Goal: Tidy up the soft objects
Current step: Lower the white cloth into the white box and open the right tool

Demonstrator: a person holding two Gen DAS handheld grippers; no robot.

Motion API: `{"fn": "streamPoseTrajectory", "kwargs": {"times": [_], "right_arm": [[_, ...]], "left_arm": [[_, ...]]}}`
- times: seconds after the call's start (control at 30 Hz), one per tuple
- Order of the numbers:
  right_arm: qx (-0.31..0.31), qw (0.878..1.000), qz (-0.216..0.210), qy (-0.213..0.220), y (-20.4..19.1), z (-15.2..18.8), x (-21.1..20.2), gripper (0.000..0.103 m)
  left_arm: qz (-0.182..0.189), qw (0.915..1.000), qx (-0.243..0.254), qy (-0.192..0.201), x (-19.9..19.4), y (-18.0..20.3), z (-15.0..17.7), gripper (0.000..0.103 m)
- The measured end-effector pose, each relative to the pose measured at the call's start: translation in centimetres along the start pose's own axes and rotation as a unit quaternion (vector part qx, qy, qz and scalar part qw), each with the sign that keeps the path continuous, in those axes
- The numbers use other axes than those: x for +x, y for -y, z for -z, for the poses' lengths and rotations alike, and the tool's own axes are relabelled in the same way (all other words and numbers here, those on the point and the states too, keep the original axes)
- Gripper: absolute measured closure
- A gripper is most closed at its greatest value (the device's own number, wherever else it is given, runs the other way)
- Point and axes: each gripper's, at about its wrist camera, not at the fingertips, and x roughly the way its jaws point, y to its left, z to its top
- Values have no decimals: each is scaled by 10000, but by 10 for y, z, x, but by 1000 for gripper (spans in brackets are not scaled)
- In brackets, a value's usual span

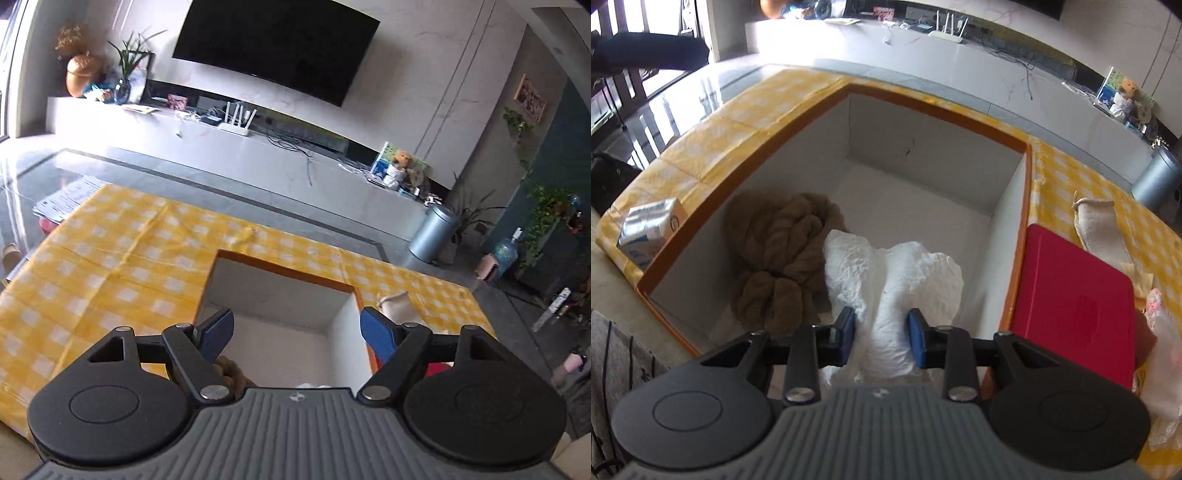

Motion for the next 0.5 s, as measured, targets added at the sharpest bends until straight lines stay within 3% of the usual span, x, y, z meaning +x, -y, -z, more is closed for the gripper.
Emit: {"fn": "streamPoseTrajectory", "kwargs": {"times": [0.07, 0.2, 0.33, 0.43, 0.5], "right_arm": [[-158, 9996, 59, -212, -5, 4, 10, 73], [-9, 9984, -6, -560, 0, -1, 22, 76], [15, 9969, 35, -787, -3, -4, 30, 76], [66, 9955, -73, -946, -2, -7, 31, 68], [300, 9931, -382, -1065, 2, -12, 30, 55]], "left_arm": [[20, 10000, 45, 14, 2, -3, 7, 12], [-288, 9995, 136, 40, 8, -7, 15, 12], [-211, 9996, 155, 61, 5, -8, 15, 12], [-176, 9995, 224, 143, 1, -6, 15, 12], [-197, 9992, 295, 177, 0, -4, 16, 12]]}}
